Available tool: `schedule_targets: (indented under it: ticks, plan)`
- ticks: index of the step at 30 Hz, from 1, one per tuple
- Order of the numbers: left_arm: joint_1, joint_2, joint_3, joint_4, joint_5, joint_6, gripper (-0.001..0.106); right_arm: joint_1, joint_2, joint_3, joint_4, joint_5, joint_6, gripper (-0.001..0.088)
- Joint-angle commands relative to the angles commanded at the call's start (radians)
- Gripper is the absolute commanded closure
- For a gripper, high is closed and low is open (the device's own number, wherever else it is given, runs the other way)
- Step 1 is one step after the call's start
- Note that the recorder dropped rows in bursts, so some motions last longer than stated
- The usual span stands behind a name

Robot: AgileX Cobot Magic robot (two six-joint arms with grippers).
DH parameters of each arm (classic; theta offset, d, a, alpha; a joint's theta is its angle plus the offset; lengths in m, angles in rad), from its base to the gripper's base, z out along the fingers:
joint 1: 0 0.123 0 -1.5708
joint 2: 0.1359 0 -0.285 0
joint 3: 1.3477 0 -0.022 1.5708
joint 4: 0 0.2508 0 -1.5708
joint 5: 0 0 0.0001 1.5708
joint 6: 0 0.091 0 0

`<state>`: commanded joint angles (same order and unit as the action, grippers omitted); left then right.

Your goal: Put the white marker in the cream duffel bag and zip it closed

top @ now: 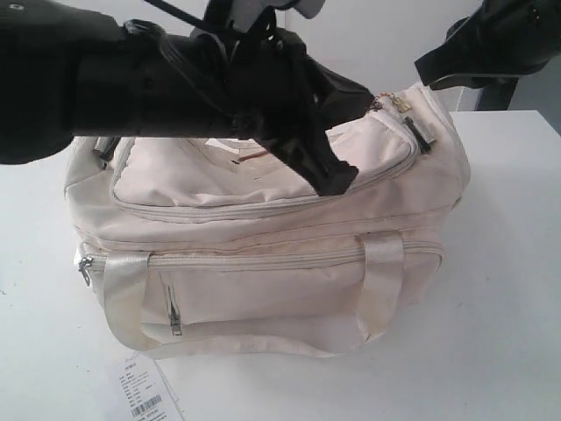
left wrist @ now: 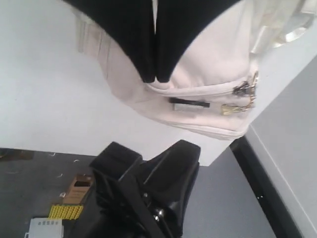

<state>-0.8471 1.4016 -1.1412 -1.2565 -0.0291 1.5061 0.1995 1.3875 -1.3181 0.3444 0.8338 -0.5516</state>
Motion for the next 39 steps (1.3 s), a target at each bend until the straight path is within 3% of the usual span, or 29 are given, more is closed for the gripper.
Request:
schedule_targets:
  ticks: [6,8,9,10,11,14,16,22,24,31,39]
  plan:
    - [0.104,-0.008,0.002,0.002,0.051,0.017,0.105,0.000,0.000,0.000,0.023,0.048,-0.049,0.0868]
    - [0.196,-0.008,0.002,0.002,0.199,0.014,0.105,0.000,0.001,-0.007,-0.014,0.065,-0.047,0.0868]
    - [0.275,-0.008,0.002,0.002,0.358,0.009,0.105,-0.002,0.001,-0.017,-0.055,0.070,-0.042,0.0868]
    - [0.309,-0.008,0.002,0.005,0.425,-0.006,0.105,-0.002,0.001,-0.025,-0.089,0.078,-0.022,0.0868]
    - [0.390,-0.008,0.002,0.010,0.542,-0.063,0.105,-0.002,0.004,-0.043,-0.166,0.091,0.038,0.0868]
    - [0.517,-0.008,0.000,0.093,0.680,-0.213,0.105,-0.029,0.037,-0.083,-0.321,0.174,0.202,0.0868]
    - [0.578,-0.008,0.000,0.310,0.729,-0.509,0.105,-0.083,0.059,-0.087,-0.344,0.193,0.280,0.0868]
    - [0.595,-0.091,0.000,0.971,0.759,-1.068,0.105,-0.194,0.024,-0.087,-0.371,0.145,0.357,0.0868]
    - [0.595,-0.110,0.000,1.101,0.761,-1.172,0.105,-0.211,0.013,-0.087,-0.371,0.145,0.389,0.0868]
    - [0.595,-0.174,0.002,1.238,0.753,-1.336,0.105,-0.220,-0.067,-0.056,-0.371,0.120,0.399,0.0868]
    - [0.595,-0.310,0.123,1.239,0.595,-1.366,0.105,-0.220,-0.253,0.153,-0.350,-0.141,0.399,0.0868]
